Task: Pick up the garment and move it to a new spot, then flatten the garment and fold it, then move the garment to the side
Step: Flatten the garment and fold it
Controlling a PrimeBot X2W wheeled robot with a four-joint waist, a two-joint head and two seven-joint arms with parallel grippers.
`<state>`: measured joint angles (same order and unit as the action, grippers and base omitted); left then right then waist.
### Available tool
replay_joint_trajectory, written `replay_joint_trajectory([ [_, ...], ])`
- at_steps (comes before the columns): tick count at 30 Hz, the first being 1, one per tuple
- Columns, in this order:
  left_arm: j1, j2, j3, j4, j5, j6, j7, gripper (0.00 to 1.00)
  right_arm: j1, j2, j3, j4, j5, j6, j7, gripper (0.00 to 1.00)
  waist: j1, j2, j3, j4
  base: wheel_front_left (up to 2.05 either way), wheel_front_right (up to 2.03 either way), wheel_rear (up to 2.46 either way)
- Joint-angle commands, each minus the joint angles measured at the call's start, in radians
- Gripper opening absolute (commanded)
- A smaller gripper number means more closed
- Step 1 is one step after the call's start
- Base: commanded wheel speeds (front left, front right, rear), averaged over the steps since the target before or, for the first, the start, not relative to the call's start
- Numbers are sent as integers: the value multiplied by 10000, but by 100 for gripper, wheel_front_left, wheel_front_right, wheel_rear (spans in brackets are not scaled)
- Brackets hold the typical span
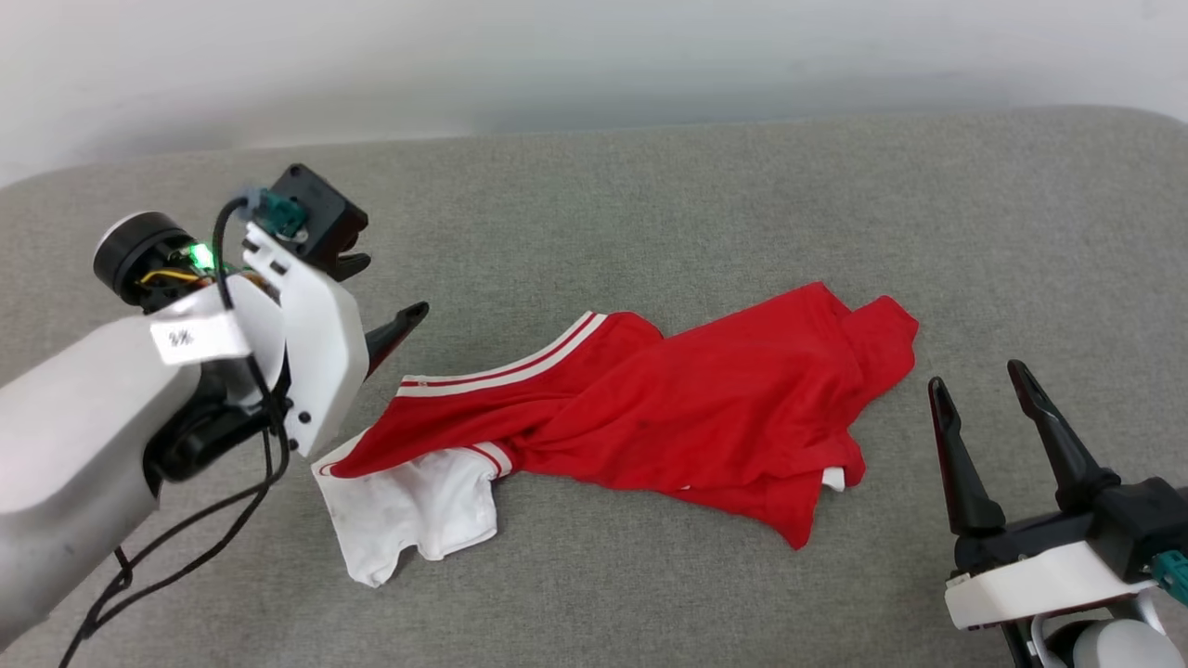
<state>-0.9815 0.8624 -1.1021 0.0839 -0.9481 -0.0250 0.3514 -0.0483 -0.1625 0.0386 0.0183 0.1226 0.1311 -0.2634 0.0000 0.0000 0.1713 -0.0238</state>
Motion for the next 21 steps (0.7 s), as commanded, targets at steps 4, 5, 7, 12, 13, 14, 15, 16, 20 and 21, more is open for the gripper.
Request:
replay_joint_trajectory([
  [4,-544,-382,-336,734,-393,-416,1273,100,-308,18,-9,-39,-92,-7,-18,100,0,0,433,-294,0,0,0],
  [5,-629,-417,-465,900,-423,-488,1604,100,-369,35,28,-58,-88,-5,-17,100,0,0,548,-361,0,0,0],
  [7,-715,-548,-713,1201,-620,-643,2272,100,-470,63,35,-72,-113,-7,-17,100,0,0,763,-458,0,0,0],
  [12,-997,-765,-1104,1759,-723,-860,3283,100,-781,154,107,-121,-165,-7,-17,100,0,0,1357,-717,0,0,0],
  [13,-992,-832,-1163,1890,-728,-884,3356,100,-848,172,116,-138,-178,-7,-17,100,0,0,1487,-767,0,0,0],
  [14,-1016,-891,-1215,2002,-701,-893,3429,100,-915,189,130,-145,-193,-7,-17,100,0,0,1599,-810,0,0,0],
  [15,-1010,-962,-1267,2147,-705,-924,3522,100,-988,208,143,-151,-205,-7,-18,100,0,0,1696,-847,0,0,0],
  [16,-960,-1015,-1331,2291,-734,-952,3670,100,-1040,222,167,-155,-219,-7,-18,100,0,0,1785,-887,0,0,0],
  [20,-599,-1144,-1638,2576,-681,-1022,4370,100,-1251,260,221,-152,-240,-7,-18,100,0,0,2090,-1042,0,0,0],
  [21,-448,-1165,-1717,2615,-720,-1038,4543,100,-1282,273,217,-149,-247,-7,-17,100,0,0,2140,-1063,0,0,0],
])
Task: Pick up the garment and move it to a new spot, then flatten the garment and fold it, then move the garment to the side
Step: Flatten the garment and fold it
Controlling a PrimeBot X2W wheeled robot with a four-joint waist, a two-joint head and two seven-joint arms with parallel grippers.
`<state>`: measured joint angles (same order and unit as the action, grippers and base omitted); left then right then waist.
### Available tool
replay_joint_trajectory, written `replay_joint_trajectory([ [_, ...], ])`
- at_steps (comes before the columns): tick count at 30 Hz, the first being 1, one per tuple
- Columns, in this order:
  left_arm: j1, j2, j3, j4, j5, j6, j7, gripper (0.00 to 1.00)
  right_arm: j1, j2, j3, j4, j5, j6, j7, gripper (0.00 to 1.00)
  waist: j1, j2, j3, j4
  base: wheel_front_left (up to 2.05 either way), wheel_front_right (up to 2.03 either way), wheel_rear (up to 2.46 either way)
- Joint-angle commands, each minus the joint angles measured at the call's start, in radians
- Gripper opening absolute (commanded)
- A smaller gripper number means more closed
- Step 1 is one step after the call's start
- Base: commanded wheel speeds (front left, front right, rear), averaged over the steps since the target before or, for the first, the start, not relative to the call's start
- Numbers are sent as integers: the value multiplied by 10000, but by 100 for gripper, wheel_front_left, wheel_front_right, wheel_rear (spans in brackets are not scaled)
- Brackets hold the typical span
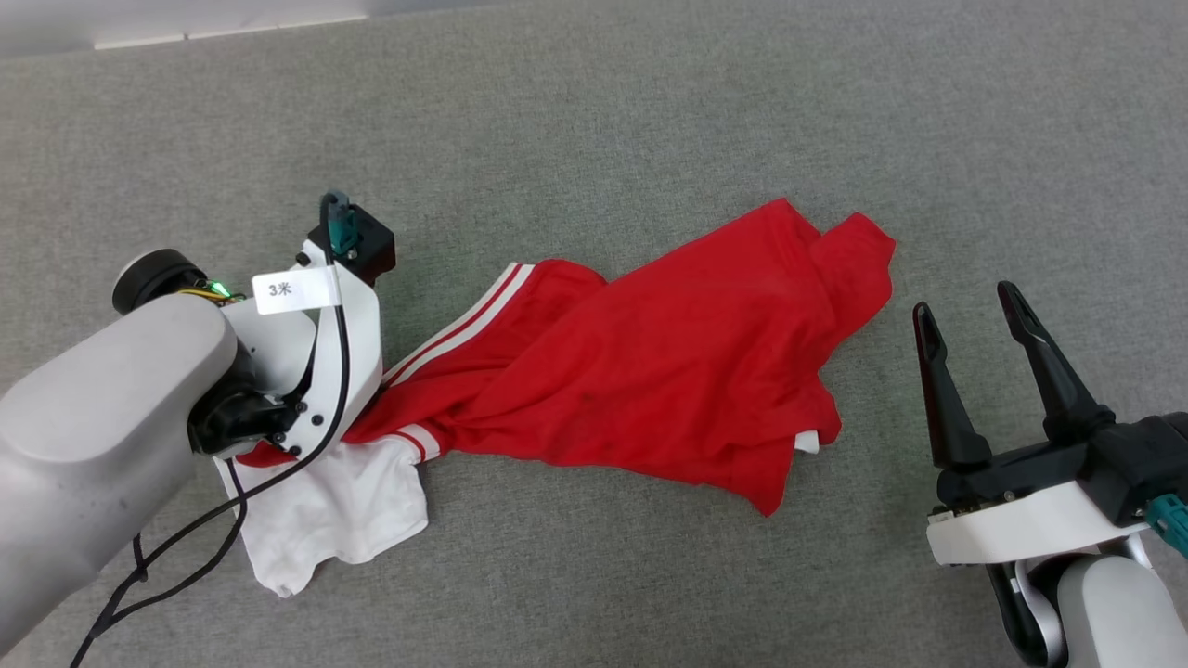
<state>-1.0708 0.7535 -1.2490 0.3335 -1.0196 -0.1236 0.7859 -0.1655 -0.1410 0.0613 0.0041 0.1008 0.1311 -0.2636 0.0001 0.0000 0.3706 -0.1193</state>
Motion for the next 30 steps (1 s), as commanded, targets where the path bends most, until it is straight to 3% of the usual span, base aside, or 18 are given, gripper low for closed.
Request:
replay_joint_trajectory([
  [1,560,-75,-315,136,-10,-64,326,83,-154,77,-27,-13,-28,-7,-15,100,-1,0,193,-122,0,0,0],
  [2,650,-86,-364,136,-17,-66,392,11,-193,89,-48,-17,-36,-7,-16,100,-1,0,223,-128,0,0,0],
  [3,709,-86,-405,102,-29,-70,438,0,-217,95,-66,-18,-51,-7,-16,100,-1,0,245,-129,0,0,0],
  [10,-133,131,-312,-616,186,-47,-295,0,-169,102,-154,-1,-136,-7,-16,100,-1,0,132,13,0,0,0],
  [16,-1280,224,86,-1089,806,-49,-1878,0,-243,70,-166,-85,-154,-7,-15,100,-1,0,88,44,0,0,0],
  [21,-1967,-180,6,-700,1415,-49,-2832,0,-488,75,47,-144,-120,-7,-15,100,-1,0,304,-241,0,0,0],
  [30,-1483,-1220,-276,1232,1462,-50,-3910,0,-856,312,346,-88,-196,-7,-15,100,-1,0,732,-986,0,0,0],
])
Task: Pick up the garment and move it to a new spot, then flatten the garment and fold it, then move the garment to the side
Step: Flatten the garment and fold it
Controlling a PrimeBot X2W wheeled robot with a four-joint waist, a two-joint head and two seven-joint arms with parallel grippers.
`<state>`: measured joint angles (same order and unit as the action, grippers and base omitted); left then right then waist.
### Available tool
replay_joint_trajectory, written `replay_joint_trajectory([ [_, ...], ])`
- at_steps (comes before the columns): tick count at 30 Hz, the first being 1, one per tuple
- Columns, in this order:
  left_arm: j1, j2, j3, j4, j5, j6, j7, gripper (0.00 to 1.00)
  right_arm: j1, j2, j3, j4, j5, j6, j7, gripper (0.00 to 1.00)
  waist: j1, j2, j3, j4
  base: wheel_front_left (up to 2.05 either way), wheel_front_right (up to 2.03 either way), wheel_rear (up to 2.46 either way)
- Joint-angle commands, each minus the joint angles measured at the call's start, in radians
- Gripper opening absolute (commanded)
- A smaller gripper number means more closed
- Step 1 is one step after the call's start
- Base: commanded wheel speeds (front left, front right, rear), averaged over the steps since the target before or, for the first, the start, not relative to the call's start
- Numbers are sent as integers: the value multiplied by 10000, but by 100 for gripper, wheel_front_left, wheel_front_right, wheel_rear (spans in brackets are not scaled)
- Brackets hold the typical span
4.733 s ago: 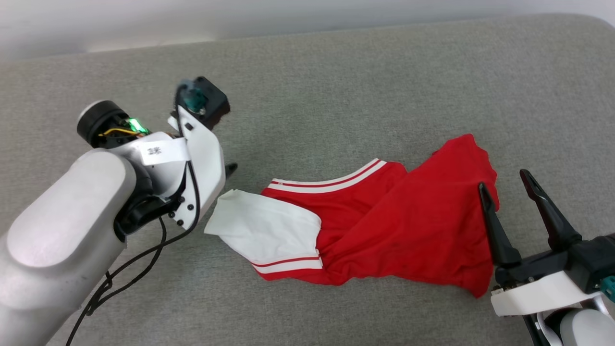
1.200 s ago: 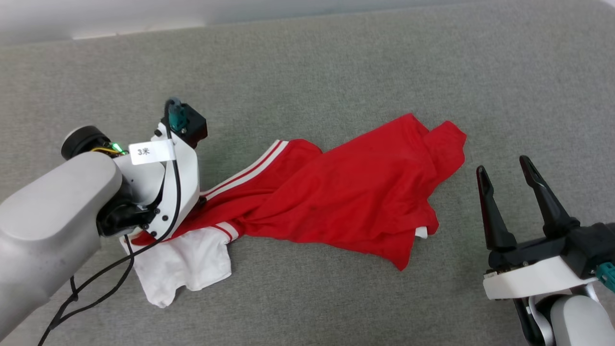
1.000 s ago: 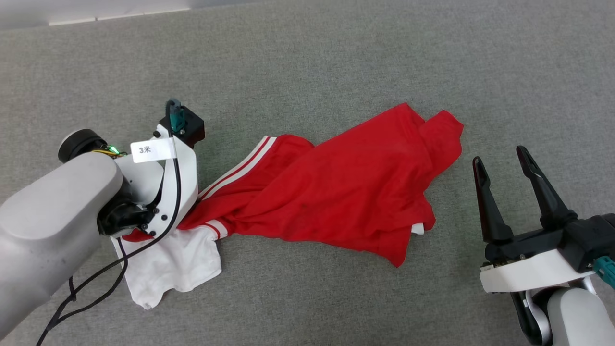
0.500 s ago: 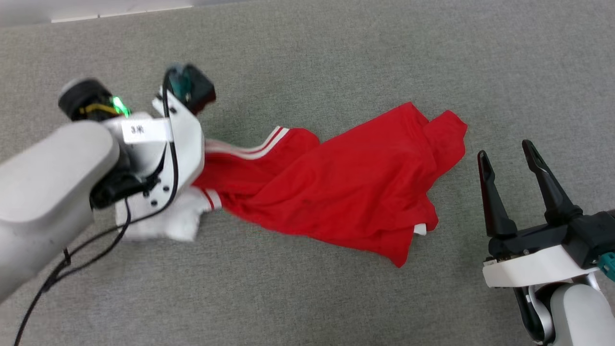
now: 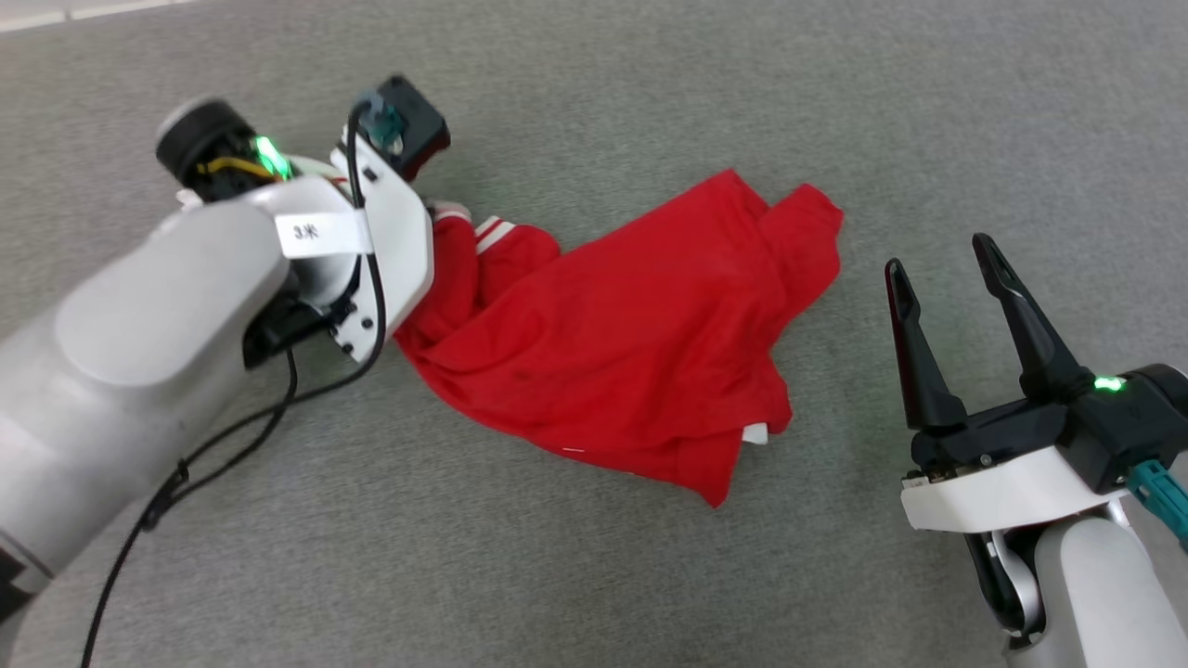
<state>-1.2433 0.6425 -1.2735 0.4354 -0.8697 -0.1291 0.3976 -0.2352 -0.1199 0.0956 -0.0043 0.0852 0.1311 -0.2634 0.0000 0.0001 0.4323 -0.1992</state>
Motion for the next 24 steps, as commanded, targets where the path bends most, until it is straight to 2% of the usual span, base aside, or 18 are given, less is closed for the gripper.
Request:
replay_joint_trajectory([
  [1,306,-164,-35,392,-34,5,-105,0,-137,119,4,19,-49,-7,-18,100,0,-1,130,-235,0,0,0],
  [4,447,-252,-62,681,-30,5,-227,0,-131,149,-3,37,-43,-7,-17,100,0,-1,113,-291,0,0,0],
  [5,558,-305,-79,801,21,5,-417,64,-42,160,-75,71,-61,-7,-18,100,0,-1,17,-271,0,0,0],
  [6,553,-305,-80,830,141,5,-599,100,20,169,-121,89,-68,-7,-18,100,0,-1,-52,-236,0,0,0],
  [8,539,-289,-76,783,296,5,-862,100,81,179,-144,97,-78,-7,-17,100,0,-1,-133,-199,0,0,0],
  [9,397,-170,-65,865,503,5,-1580,100,158,170,-211,90,-84,-7,-17,100,0,-1,-331,-87,0,0,0],
  [10,397,-170,-65,865,503,5,-1580,100,158,170,-211,90,-84,-7,-17,100,0,-1,-331,-87,0,0,0],
  [12,269,-100,87,1041,698,25,-2641,100,232,105,-285,41,-102,-7,-18,100,0,-1,-570,59,0,0,0],
  [14,361,-122,307,1128,936,345,-3779,100,321,-12,-406,-12,-130,-7,-18,100,0,-1,-850,257,0,0,0],
  [19,1188,153,1022,643,1093,1836,-5981,100,60,-571,-704,-177,-82,-7,-17,100,0,-1,-1459,767,0,0,0],
  [24,2475,678,2171,-697,1047,3649,-6601,100,-663,-1600,-663,-125,73,-7,0,100,0,-1,-1790,1269,0,0,0],
])
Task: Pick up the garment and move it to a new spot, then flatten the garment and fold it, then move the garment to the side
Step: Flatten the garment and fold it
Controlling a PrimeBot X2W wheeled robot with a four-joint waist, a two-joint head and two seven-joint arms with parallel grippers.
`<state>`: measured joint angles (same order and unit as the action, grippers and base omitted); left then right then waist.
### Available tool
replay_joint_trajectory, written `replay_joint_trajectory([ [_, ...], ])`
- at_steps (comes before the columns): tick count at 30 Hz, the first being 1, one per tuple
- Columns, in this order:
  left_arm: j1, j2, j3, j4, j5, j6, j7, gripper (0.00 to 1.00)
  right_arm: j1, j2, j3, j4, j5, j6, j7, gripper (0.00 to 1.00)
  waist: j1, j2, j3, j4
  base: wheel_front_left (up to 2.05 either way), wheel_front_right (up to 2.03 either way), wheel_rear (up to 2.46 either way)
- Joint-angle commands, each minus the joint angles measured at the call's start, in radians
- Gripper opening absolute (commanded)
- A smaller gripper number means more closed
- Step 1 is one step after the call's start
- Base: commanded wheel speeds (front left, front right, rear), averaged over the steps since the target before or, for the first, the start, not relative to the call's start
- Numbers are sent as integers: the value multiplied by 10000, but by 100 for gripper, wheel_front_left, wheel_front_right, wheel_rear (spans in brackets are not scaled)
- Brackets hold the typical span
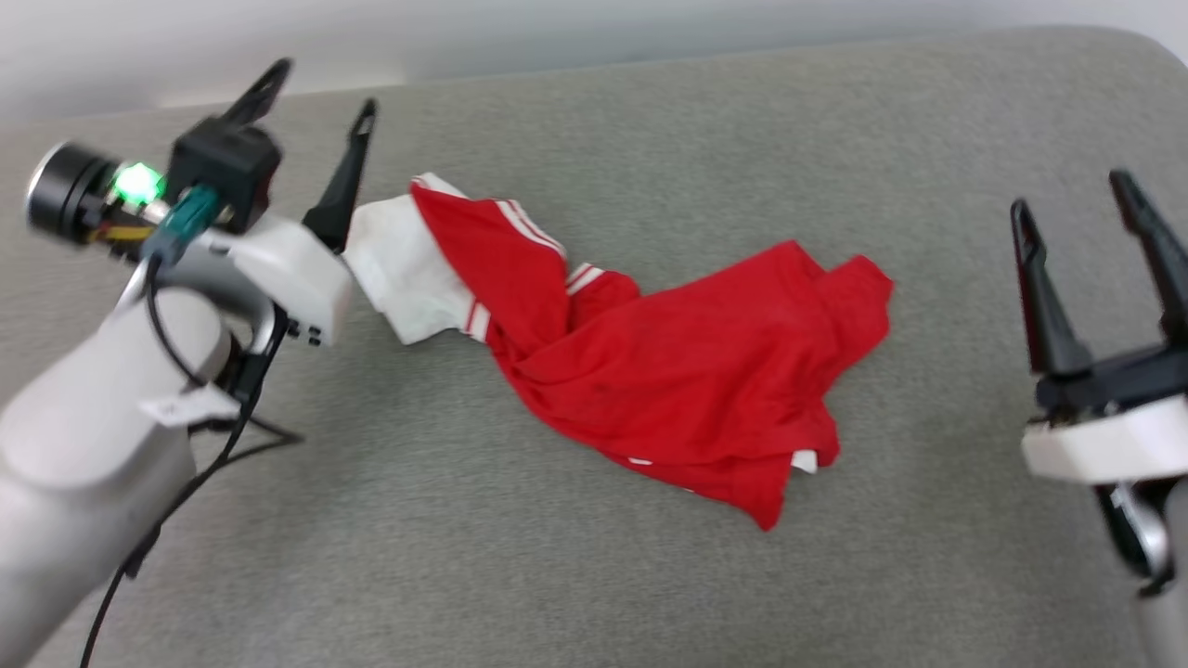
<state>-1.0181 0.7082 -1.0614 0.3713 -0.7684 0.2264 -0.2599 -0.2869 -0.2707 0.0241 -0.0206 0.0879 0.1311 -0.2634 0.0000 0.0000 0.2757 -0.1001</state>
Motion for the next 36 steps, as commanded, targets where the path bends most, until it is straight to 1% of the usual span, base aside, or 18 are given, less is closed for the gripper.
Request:
replay_joint_trajectory([
  [1,534,114,376,-515,172,471,-51,100,-391,-334,166,34,116,-7,115,100,0,0,-247,365,0,0,0],
  [4,1726,325,1503,-1859,780,1545,-51,100,-1017,-1106,730,-80,403,-7,974,100,0,0,-276,619,0,0,0],
  [7,3039,277,2550,-2963,1537,2431,-49,100,-1861,-1974,1473,-235,1061,-7,2007,100,0,0,-246,826,0,0,0],
  [10,4307,3,3409,-3673,2212,2994,-51,100,-2600,-2854,2368,-206,2020,-7,3250,100,0,0,-178,1029,0,0,0],
  [12,5077,-289,3985,-3989,2578,3201,-52,100,-3146,-3462,3128,-162,2816,-7,4304,100,0,0,-104,1115,0,0,0],
  [13,5395,-448,4223,-4128,2767,3217,-52,100,-3391,-3778,3555,-152,3241,-7,4884,100,0,0,-62,1155,0,0,0],
  [16,6269,-946,4948,-4408,3289,3137,-53,100,-4193,-4757,4881,-168,4596,-7,6702,100,0,0,114,1294,0,0,0],
  [19,6877,-1520,5603,-4558,3743,2933,-53,100,-4883,-5340,5811,-42,5944,-7,8602,100,0,0,344,1438,0,0,0],
  [22,7245,-2113,6142,-4623,4194,2650,-53,100,-5509,-5695,6563,142,6726,-7,10085,100,0,0,634,1636,0,0,0],
  [24,7376,-2528,6455,-4659,4459,2418,-54,100,-5905,-5780,7032,299,6988,-7,10836,100,0,0,865,1769,0,0,0],
  [27,7455,-3095,6833,-4694,4881,2043,-54,100,-6432,-5654,7564,651,7211,-7,11458,100,0,0,1215,1969,0,0,0],
  [29,7417,-3435,7046,-4712,5157,1770,-54,100,-6674,-5503,7919,928,7270,-7,11611,100,0,0,1448,2096,0,0,0],
  [32,7283,-3886,7340,-4682,5475,1368,-54,100,-6939,-5352,8523,1415,7174,-7,11599,100,0,0,1775,2247,0,0,0],
  [36,7159,-4331,7688,-4572,5849,867,-54,100,-6982,-5133,9529,2086,7227,-5,11350,100,0,0,2119,2374,0,0,0],
])
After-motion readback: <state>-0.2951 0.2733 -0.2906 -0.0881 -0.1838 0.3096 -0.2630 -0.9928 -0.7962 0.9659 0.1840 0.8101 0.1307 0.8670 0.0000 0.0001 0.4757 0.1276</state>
